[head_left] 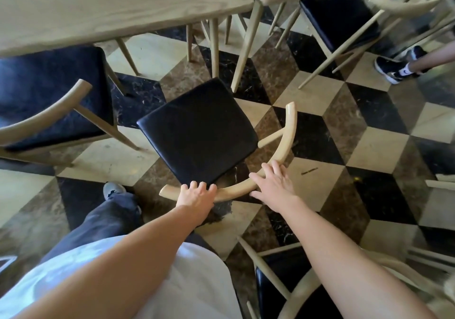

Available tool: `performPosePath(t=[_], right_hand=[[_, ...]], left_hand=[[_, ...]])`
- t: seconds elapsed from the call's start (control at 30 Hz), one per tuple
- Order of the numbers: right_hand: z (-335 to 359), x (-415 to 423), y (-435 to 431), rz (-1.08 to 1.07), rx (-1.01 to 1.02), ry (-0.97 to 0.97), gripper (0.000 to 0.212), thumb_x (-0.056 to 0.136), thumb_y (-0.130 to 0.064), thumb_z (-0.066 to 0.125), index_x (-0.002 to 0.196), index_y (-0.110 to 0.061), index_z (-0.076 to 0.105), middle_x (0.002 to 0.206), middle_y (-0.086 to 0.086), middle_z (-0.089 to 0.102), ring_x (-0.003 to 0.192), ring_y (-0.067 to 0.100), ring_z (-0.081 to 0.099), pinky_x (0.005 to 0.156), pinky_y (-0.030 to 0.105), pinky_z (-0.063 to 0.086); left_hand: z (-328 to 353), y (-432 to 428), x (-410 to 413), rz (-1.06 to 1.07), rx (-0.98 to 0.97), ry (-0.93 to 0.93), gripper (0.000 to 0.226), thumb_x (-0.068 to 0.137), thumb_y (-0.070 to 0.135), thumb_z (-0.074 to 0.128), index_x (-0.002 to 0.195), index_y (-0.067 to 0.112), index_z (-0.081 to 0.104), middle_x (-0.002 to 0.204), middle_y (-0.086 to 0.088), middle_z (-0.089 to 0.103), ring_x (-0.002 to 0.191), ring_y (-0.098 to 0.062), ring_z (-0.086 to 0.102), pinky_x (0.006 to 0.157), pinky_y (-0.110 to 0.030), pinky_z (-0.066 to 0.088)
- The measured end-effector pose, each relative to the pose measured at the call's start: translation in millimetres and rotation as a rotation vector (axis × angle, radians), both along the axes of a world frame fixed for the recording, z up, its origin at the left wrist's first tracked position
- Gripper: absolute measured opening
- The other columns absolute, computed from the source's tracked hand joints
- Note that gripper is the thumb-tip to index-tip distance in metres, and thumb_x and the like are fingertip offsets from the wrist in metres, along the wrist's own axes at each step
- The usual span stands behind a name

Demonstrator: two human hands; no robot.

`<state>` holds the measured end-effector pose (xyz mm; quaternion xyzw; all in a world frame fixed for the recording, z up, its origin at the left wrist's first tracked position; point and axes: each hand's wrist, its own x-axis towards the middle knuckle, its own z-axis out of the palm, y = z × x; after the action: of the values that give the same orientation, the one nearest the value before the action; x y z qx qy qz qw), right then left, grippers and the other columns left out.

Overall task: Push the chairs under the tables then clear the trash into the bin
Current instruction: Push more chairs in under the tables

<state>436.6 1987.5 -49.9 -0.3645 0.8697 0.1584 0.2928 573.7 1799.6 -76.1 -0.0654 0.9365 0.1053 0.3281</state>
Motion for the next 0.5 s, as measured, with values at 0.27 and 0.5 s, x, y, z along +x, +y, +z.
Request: performPosePath(t=[0.27, 0.5], right_hand=[[1, -16, -10, 0.019, -0.017, -0.022, 0.045, 0.099, -0.043, 0.054, 0.141, -0.033, 0.042, 0.152, 0.015, 0.031, 0.145, 0.037, 0.012, 0.117, 0.064, 0.014], [2, -22, -47, 0.042, -0.012, -0.034, 0.044, 0.098, -0.042, 0.057, 0.139, -0.033, 0.043, 0.149, 0.015, 0.035, 0.143, 0.038, 0.019, 0.114, 0.066, 0.017]], left_hand=[[0, -10, -7, -0.043, -0.021, 0.019, 0.052, 0.096, 0.025, 0.065, 0.141, 0.021, 0.039, 0.126, -0.007, 0.056, 0.112, -0.028, 0.054, 0.091, -0.045, 0.046], [2, -48, -18, -0.042, -0.041, 0.002, 0.061, 0.091, 0.031, 0.071, 0.14, 0.021, 0.038, 0.129, -0.007, 0.055, 0.118, -0.028, 0.053, 0.095, -0.043, 0.045]])
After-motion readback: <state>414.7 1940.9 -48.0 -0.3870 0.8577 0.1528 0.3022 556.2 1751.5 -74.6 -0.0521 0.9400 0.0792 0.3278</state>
